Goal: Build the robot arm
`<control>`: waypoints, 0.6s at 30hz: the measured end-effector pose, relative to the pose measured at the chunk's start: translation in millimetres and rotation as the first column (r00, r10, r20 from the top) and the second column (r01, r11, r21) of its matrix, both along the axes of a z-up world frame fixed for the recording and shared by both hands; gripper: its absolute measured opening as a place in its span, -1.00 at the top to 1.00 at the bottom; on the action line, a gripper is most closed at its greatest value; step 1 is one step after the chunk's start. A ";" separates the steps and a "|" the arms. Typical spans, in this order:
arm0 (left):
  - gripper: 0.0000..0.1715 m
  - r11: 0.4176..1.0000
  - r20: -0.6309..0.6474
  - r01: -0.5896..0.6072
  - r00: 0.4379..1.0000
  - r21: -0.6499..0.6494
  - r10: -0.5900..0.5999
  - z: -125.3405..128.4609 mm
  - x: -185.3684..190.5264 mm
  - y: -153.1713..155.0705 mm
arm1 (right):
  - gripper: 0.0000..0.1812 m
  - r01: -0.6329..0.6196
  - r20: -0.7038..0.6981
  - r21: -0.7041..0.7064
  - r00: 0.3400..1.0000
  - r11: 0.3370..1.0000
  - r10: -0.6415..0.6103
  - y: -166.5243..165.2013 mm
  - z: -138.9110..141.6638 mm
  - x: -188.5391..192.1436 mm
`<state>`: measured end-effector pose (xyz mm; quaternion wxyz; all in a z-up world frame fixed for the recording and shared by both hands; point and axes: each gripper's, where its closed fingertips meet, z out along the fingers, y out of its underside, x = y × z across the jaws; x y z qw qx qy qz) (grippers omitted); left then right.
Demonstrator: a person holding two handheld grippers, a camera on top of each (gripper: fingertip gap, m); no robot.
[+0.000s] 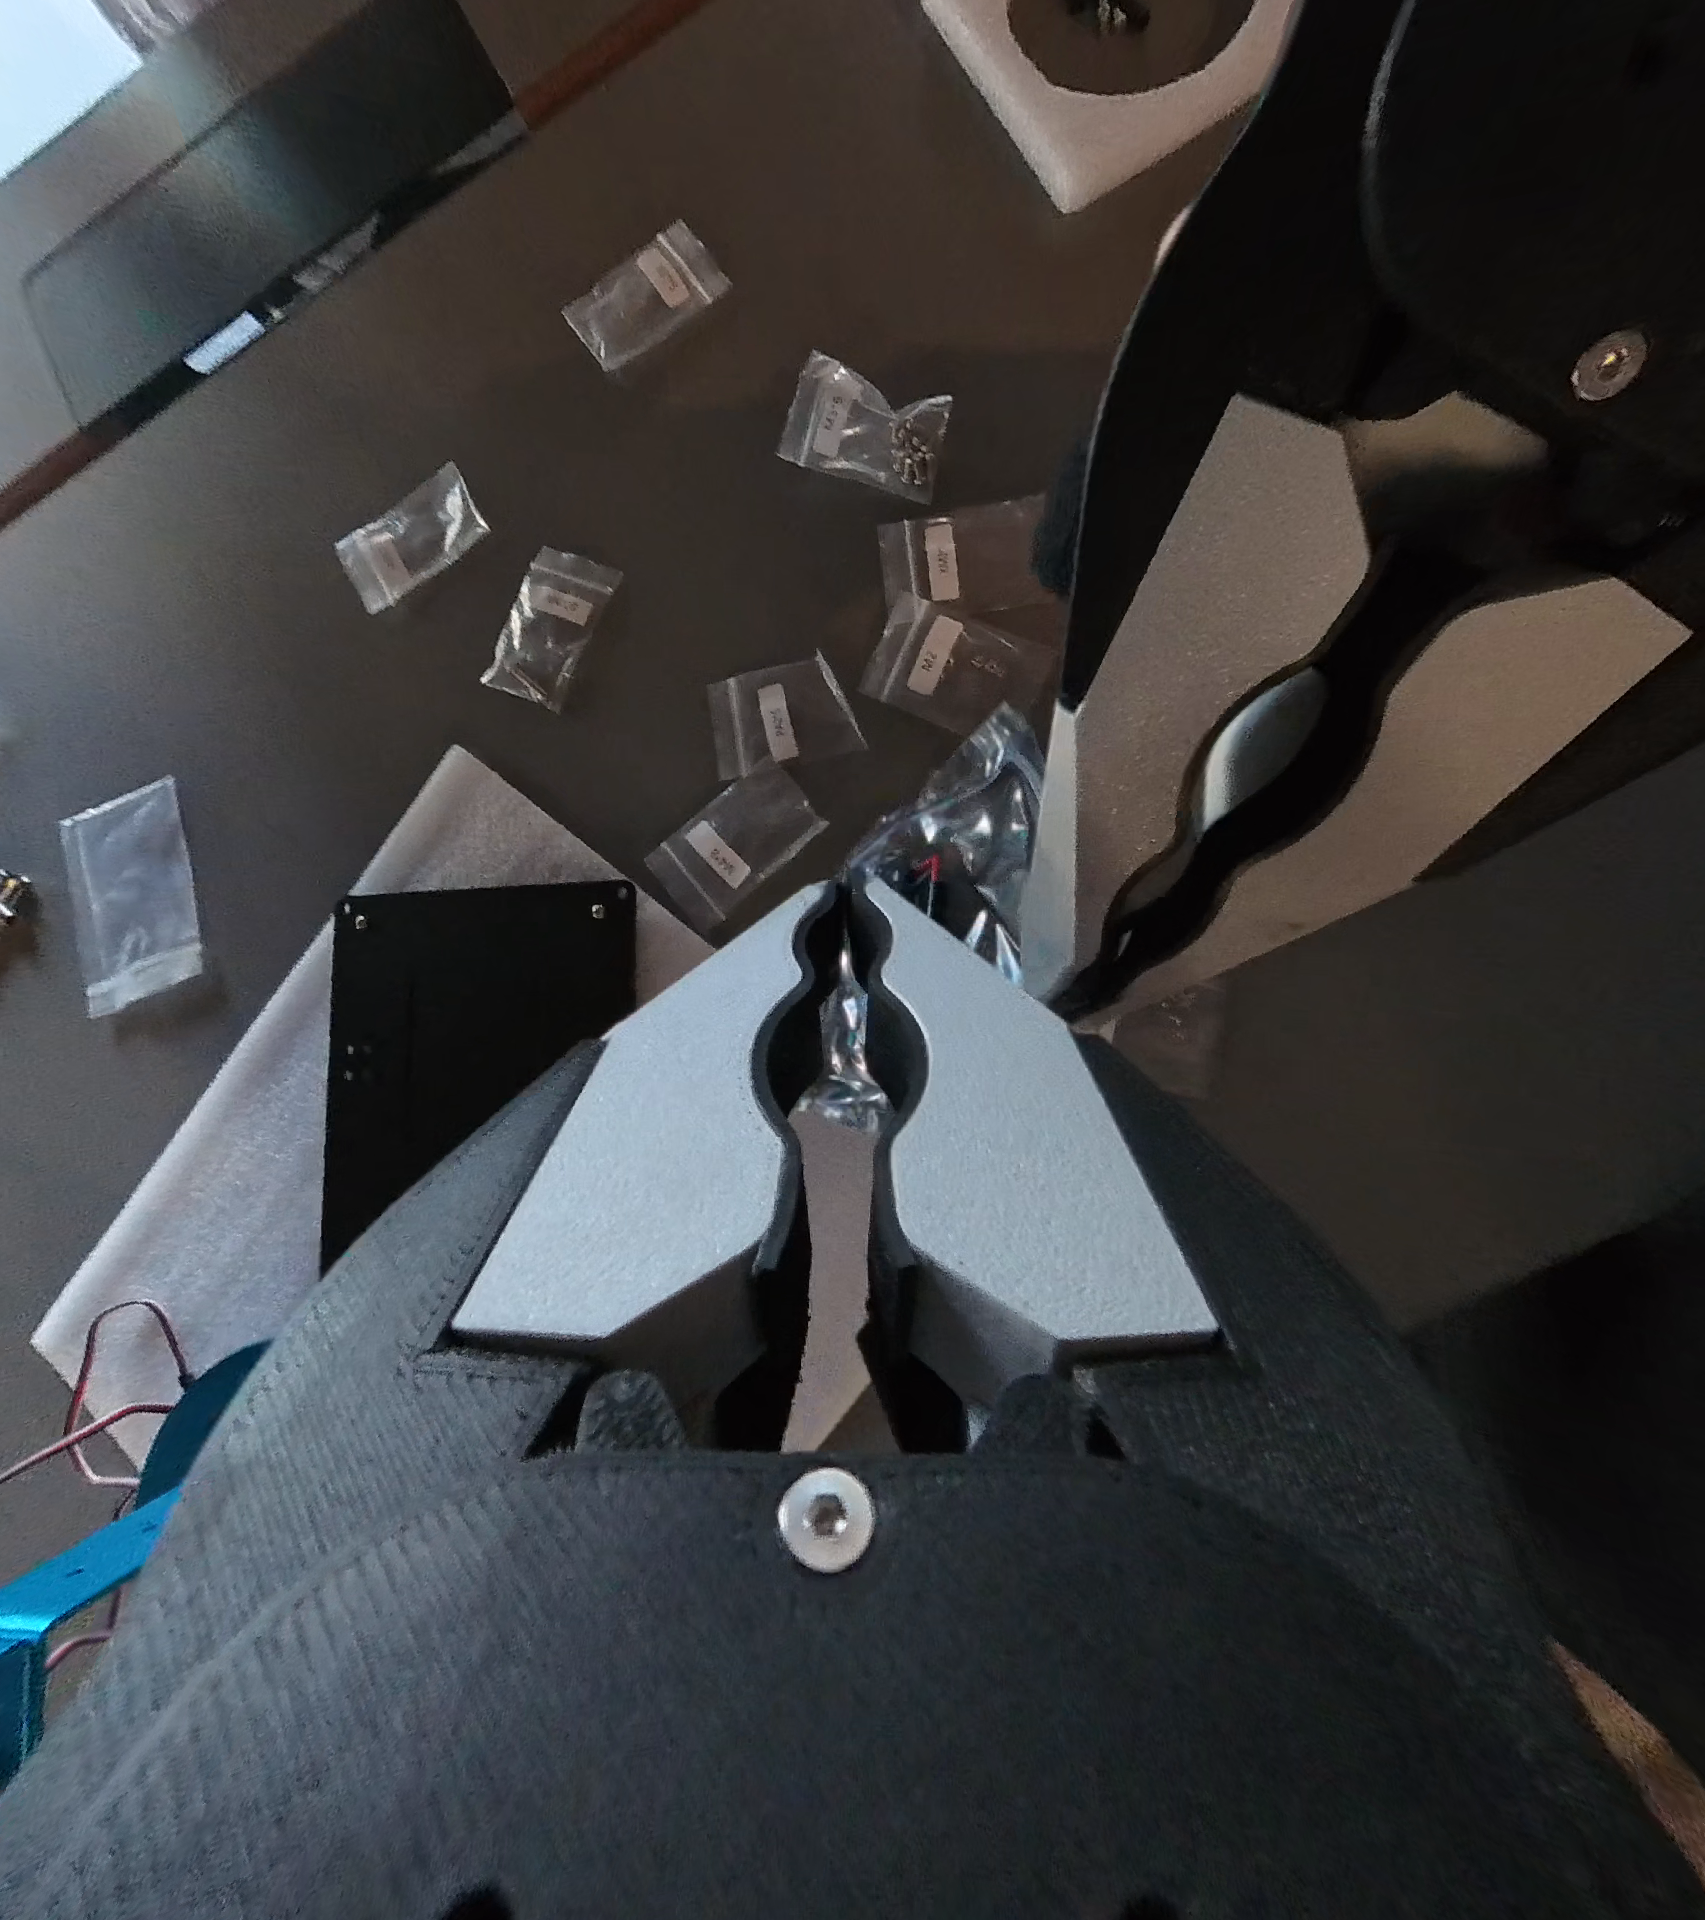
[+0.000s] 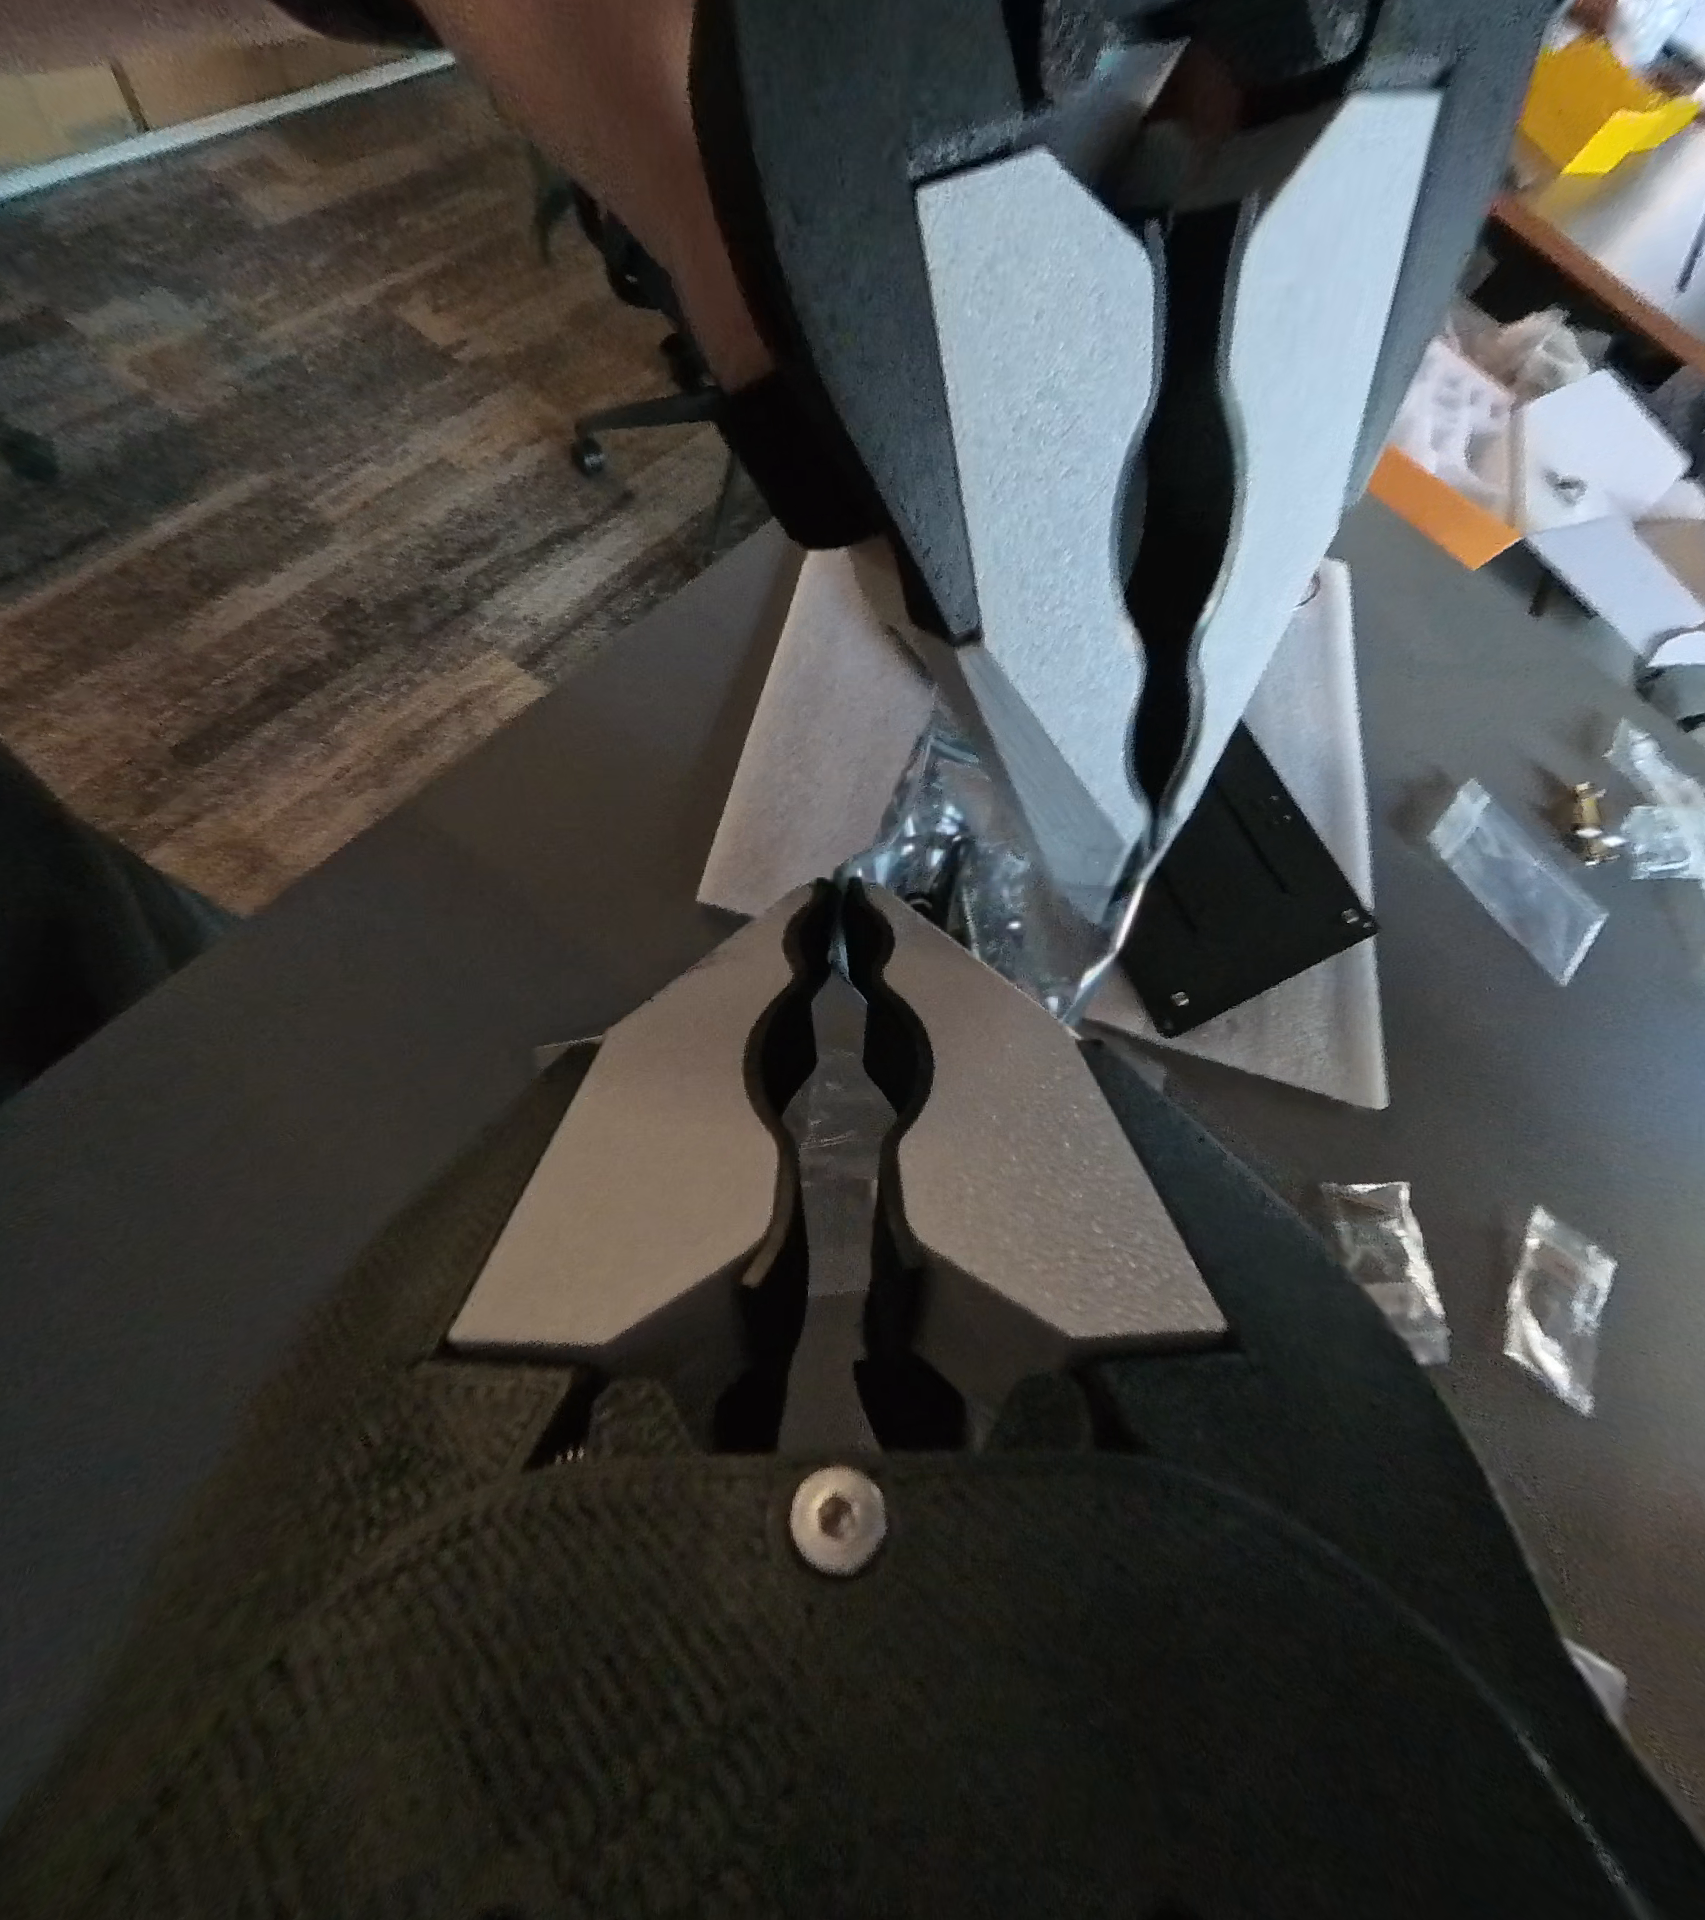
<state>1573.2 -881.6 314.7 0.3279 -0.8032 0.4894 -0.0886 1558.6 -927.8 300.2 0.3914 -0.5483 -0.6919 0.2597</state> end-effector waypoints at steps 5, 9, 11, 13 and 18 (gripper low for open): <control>1.00 1.000 0.056 -0.011 0.998 -0.023 0.013 -2.9 4.0 -0.5 | 0.96 0.030 -0.019 0.007 0.999 1.000 -0.030 5.0 -1.0 0.6; 1.00 1.000 0.078 -0.011 0.997 -0.003 0.011 1.6 6.5 0.9 | 0.93 0.063 -0.026 0.032 0.998 0.997 -0.062 7.6 -3.2 -1.2; 1.00 1.000 0.059 -0.010 0.998 0.009 0.009 1.3 6.3 1.9 | 0.96 0.066 -0.033 -0.008 0.997 0.998 -0.066 5.1 -1.9 -1.9; 1.00 0.999 0.042 -0.012 0.999 0.036 0.011 1.0 5.2 3.7 | 0.97 0.052 -0.036 -0.053 0.998 0.997 -0.054 0.3 -0.1 -1.7; 1.00 0.997 0.068 -0.026 0.997 0.079 0.021 7.4 4.0 5.8 | 0.98 0.051 -0.037 -0.078 0.998 0.996 -0.054 -1.8 1.9 0.7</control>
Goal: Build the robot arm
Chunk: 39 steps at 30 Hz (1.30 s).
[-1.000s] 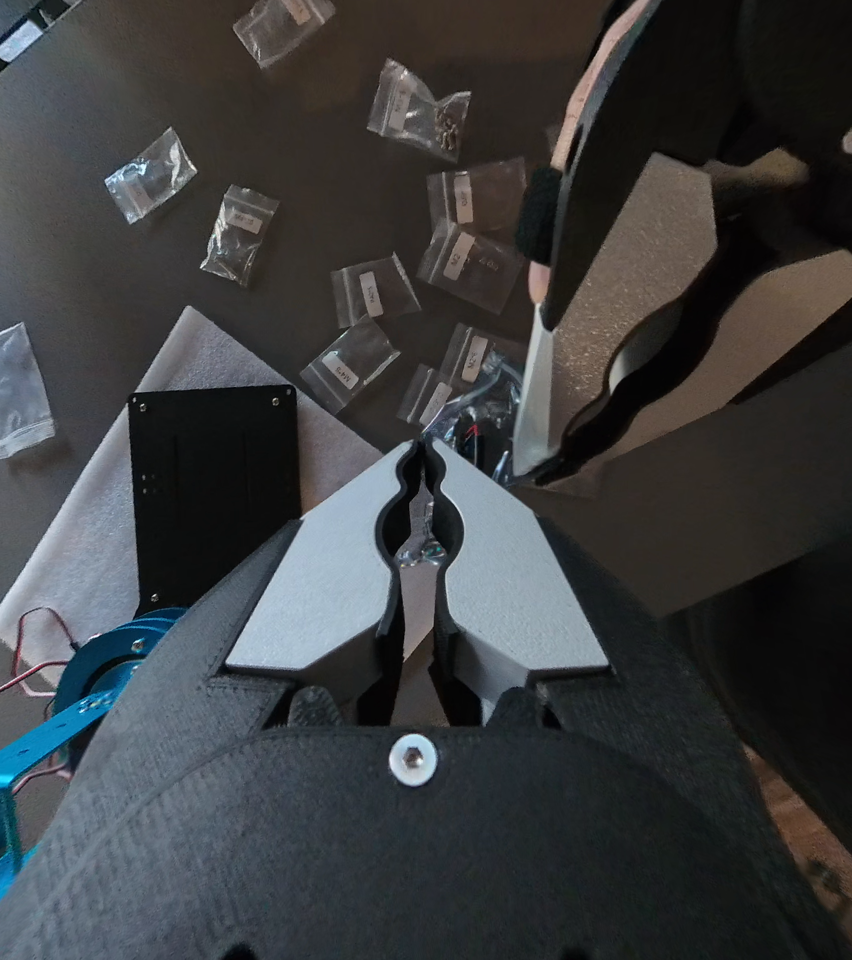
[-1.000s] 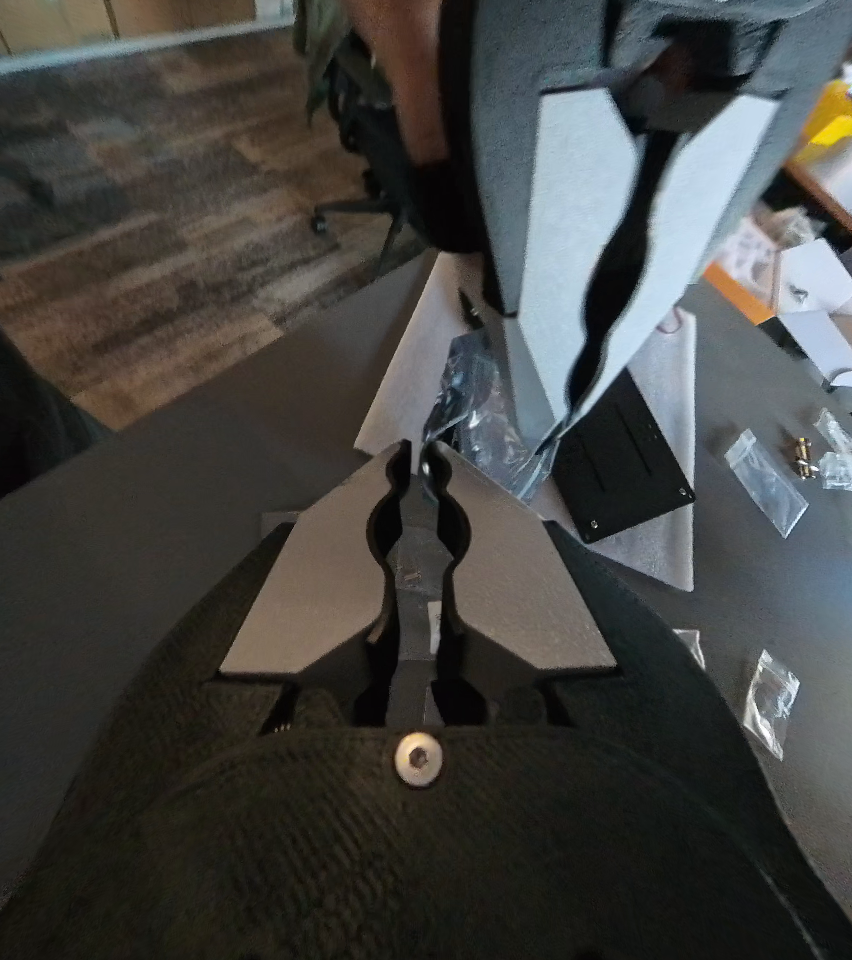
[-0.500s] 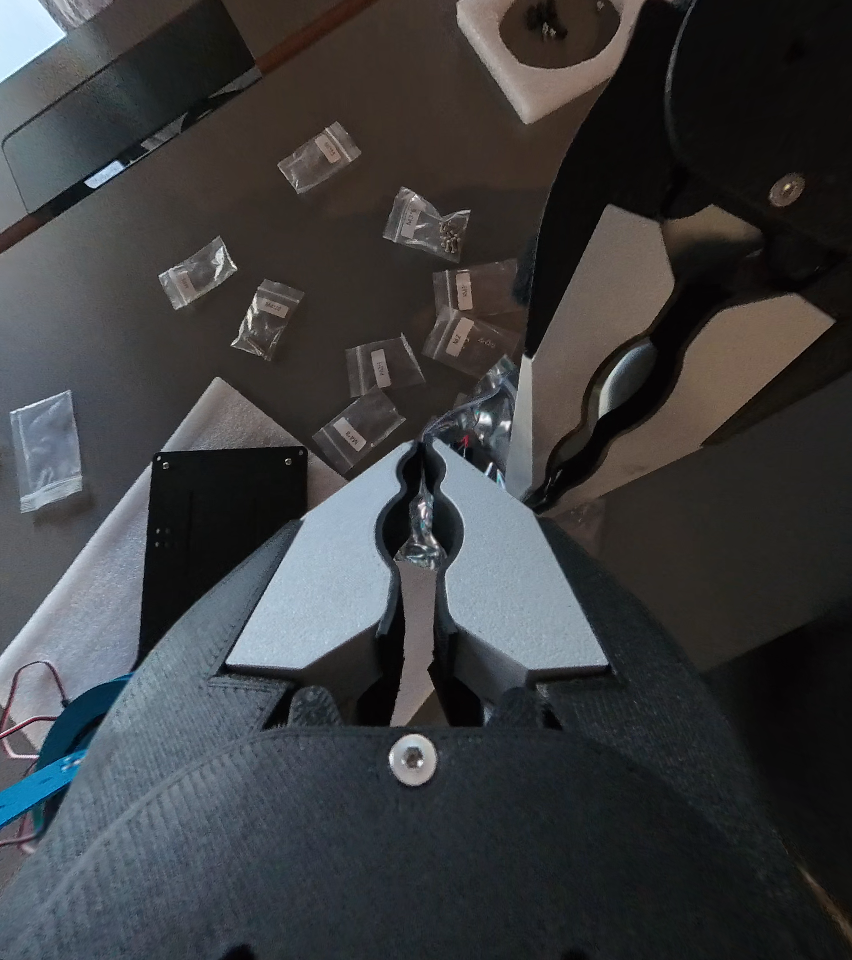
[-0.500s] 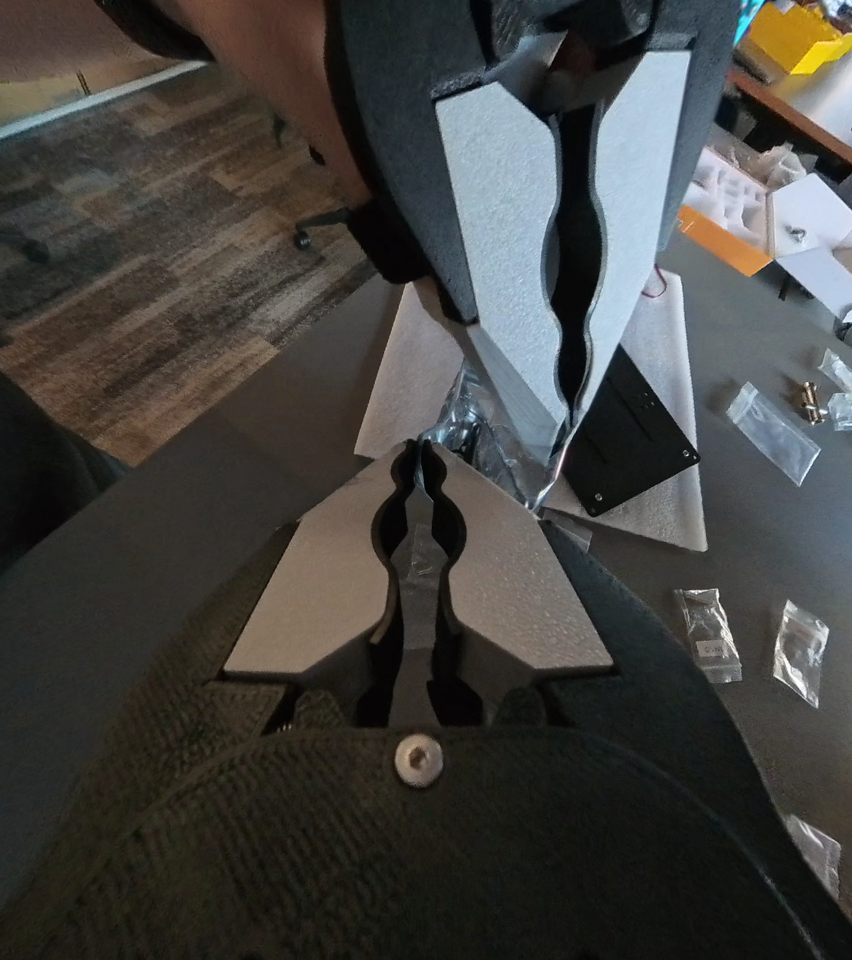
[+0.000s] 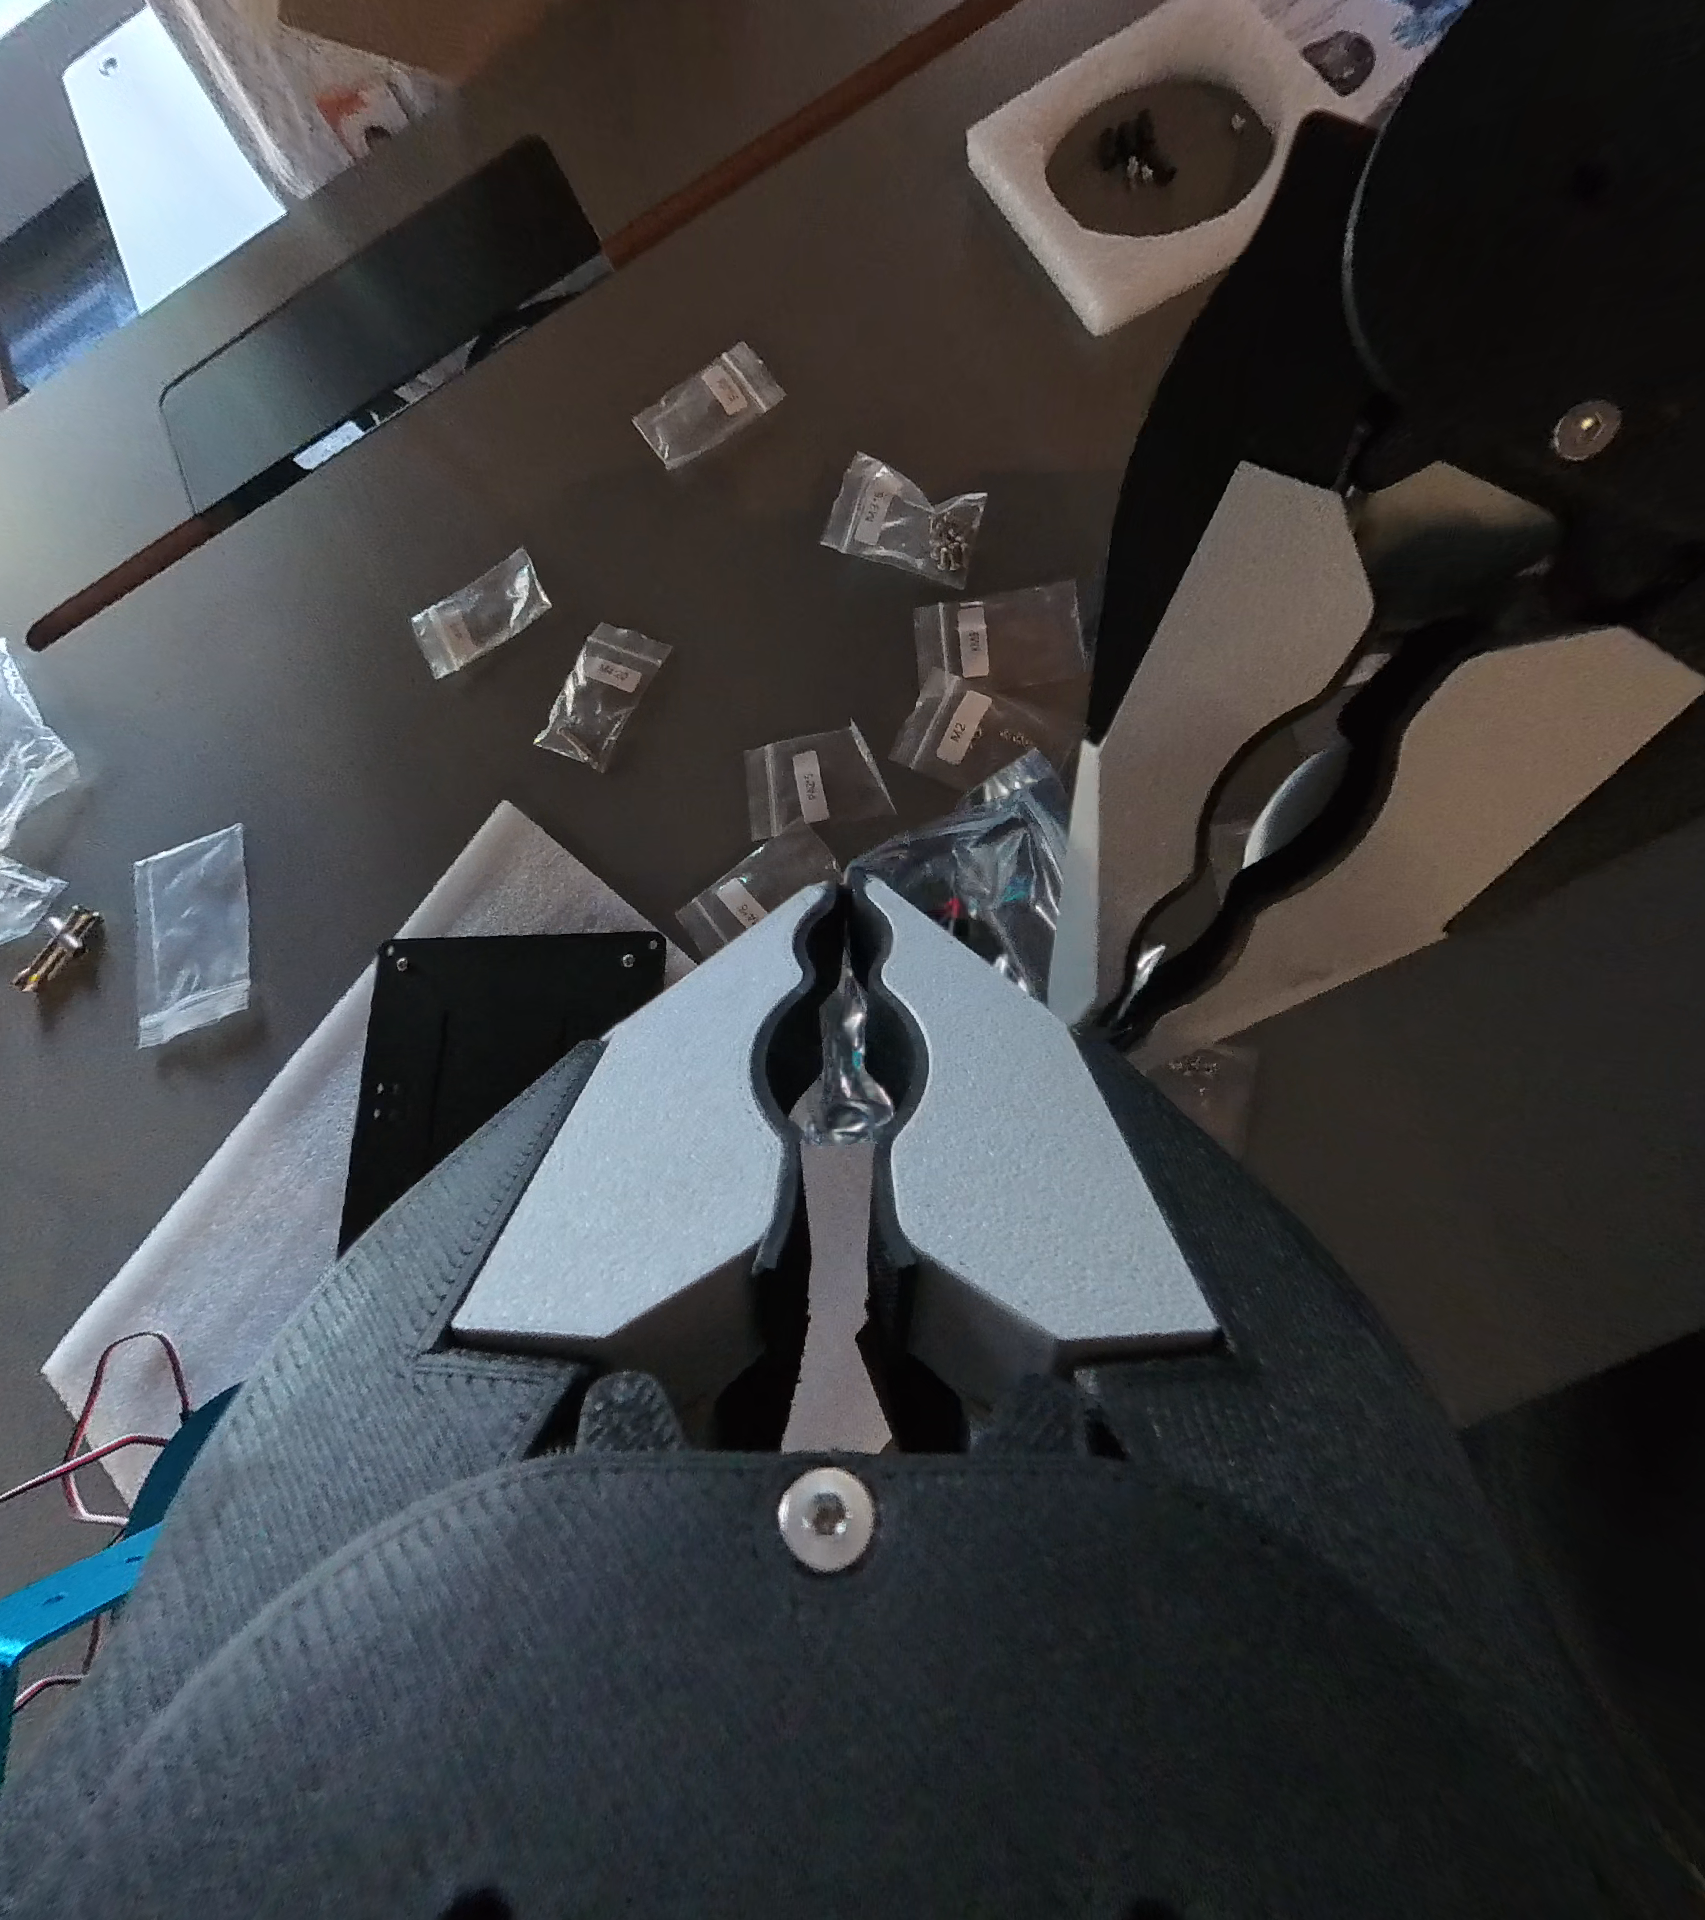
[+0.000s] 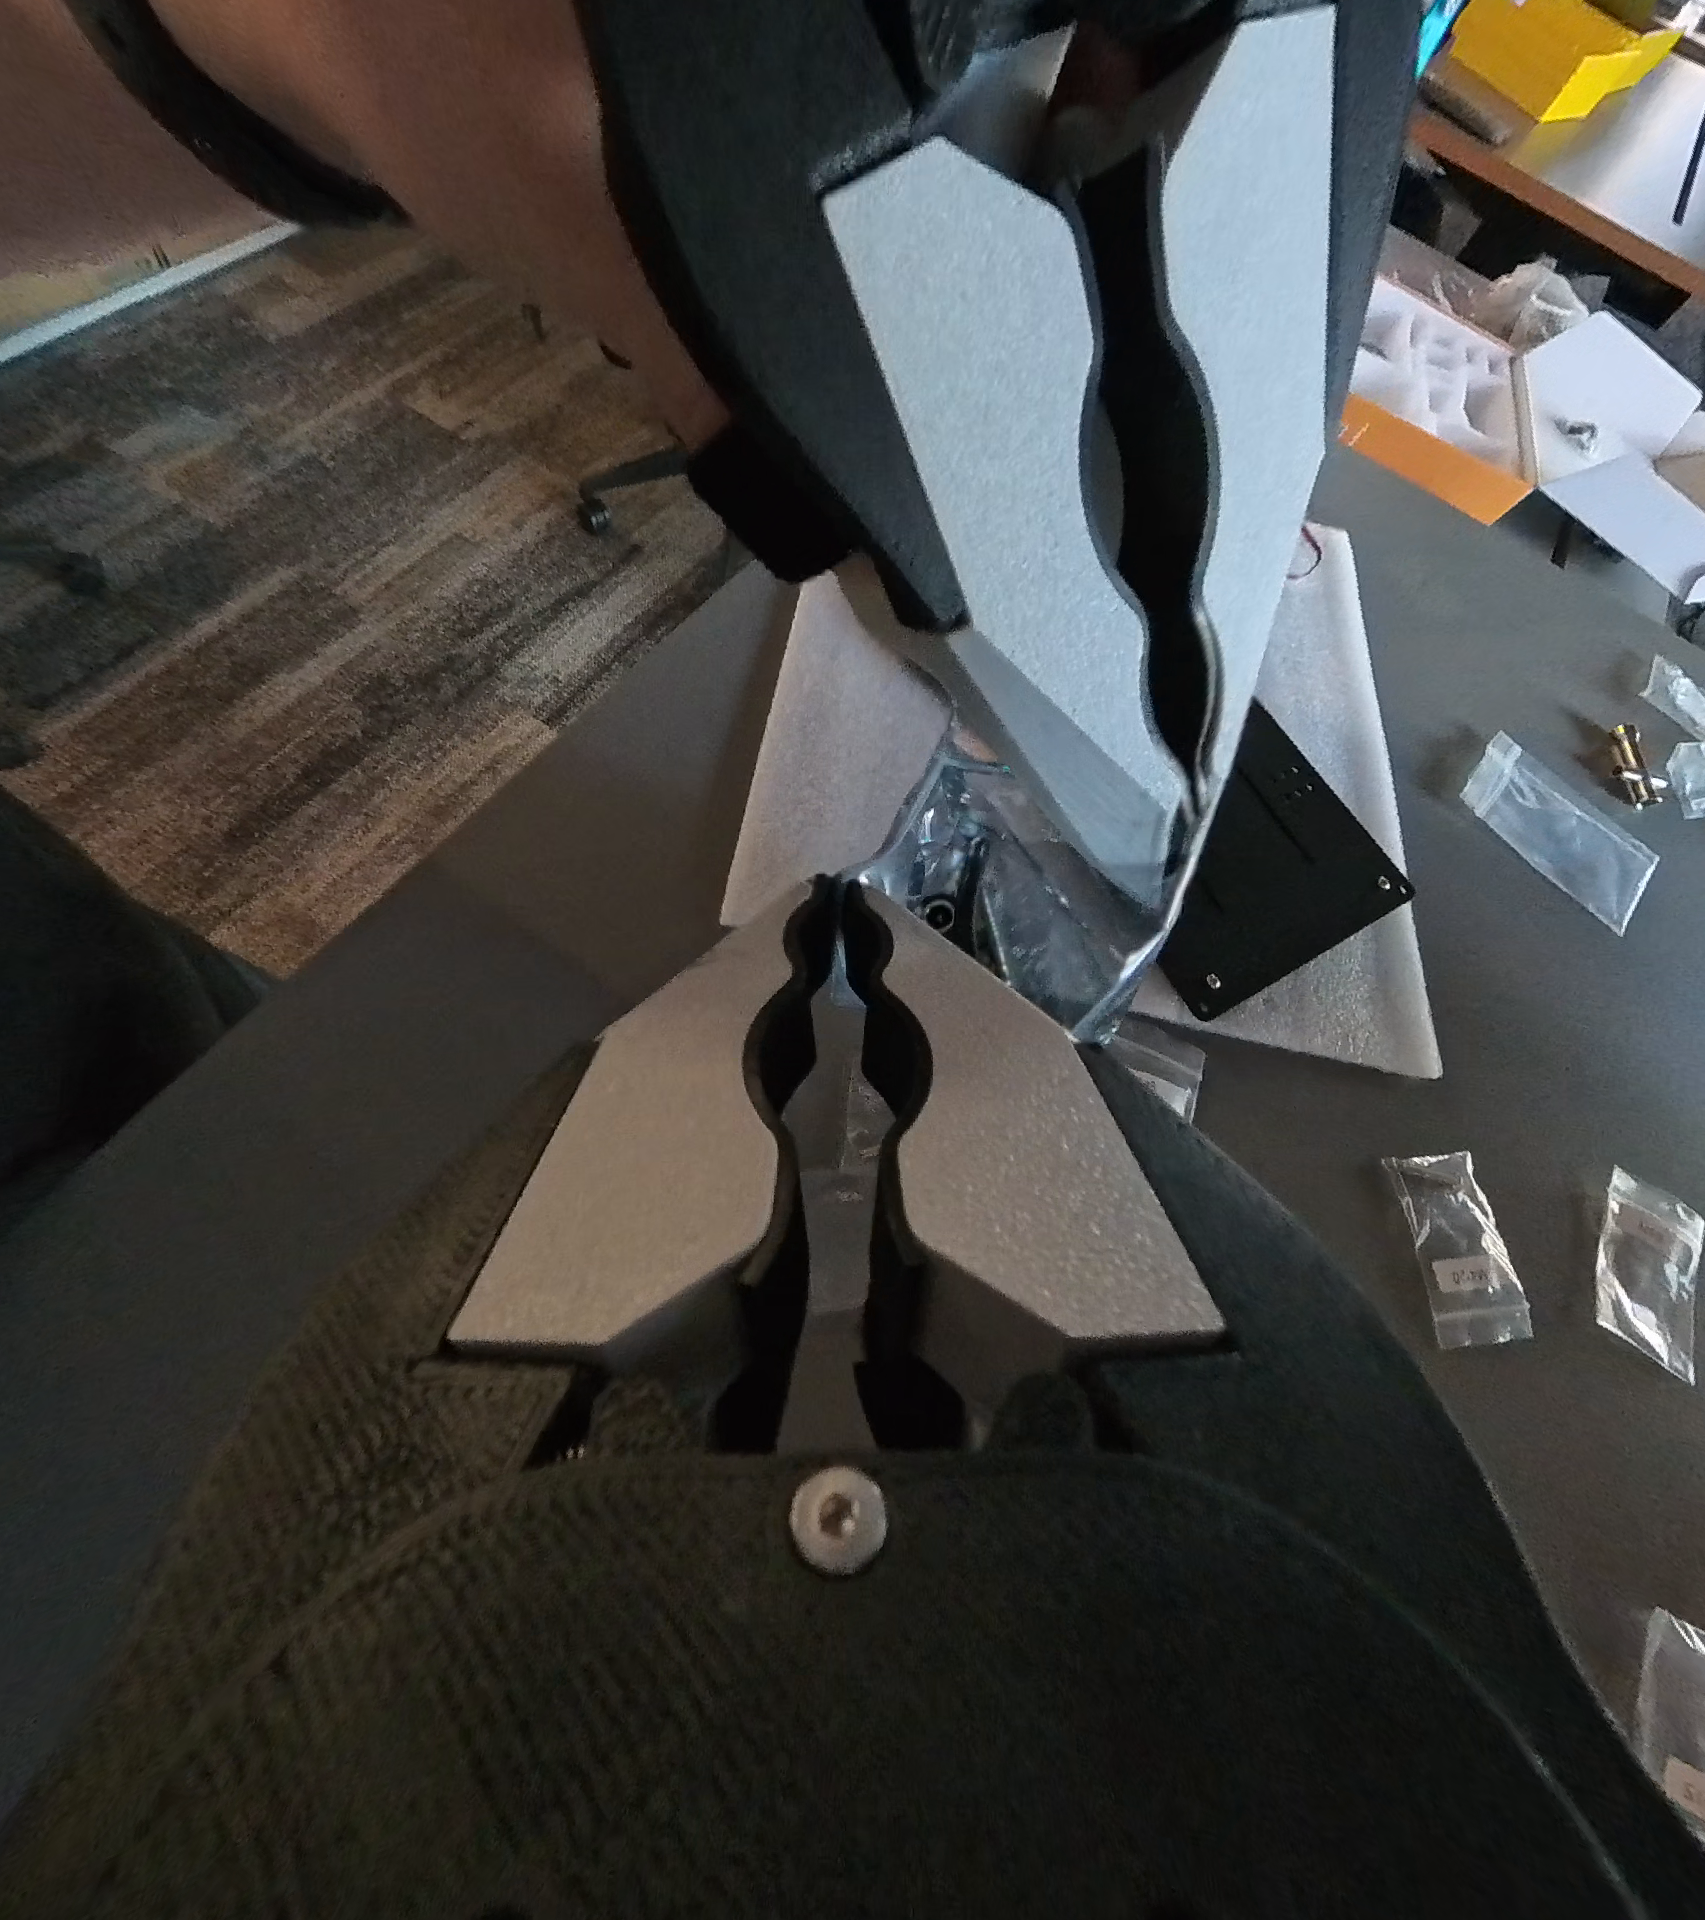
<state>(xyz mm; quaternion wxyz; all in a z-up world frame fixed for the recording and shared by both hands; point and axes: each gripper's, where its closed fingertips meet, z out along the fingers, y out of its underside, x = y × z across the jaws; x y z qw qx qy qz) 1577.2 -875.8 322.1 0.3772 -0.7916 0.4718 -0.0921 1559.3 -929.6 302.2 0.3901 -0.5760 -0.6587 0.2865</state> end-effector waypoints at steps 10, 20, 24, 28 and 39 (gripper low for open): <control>0.89 0.996 0.184 -0.091 0.978 -0.024 0.094 7.6 -5.0 20.9 | 1.00 0.075 -0.047 -0.078 0.996 0.994 -0.079 28.5 13.1 6.0; 0.47 0.955 0.518 -0.294 0.820 0.020 0.242 30.1 -47.9 10.4 | 1.00 0.118 -0.199 -0.478 0.951 0.870 -0.238 78.0 32.8 30.7; 0.48 0.953 0.646 -0.267 0.704 -0.146 0.296 -7.2 -53.2 -10.2 | 0.99 0.104 -0.240 -0.580 0.926 0.808 -0.291 87.6 42.1 37.1; 0.30 0.946 0.760 -0.202 0.564 -0.253 0.324 -38.0 -53.8 -15.3 | 1.00 0.017 -0.290 -0.681 0.912 0.732 -0.291 84.8 56.6 38.3; 0.32 0.984 0.914 -0.014 0.369 -0.175 0.168 -27.6 -33.7 -15.2 | 1.00 -0.238 -0.377 -0.857 0.894 0.457 -0.242 64.6 80.9 25.5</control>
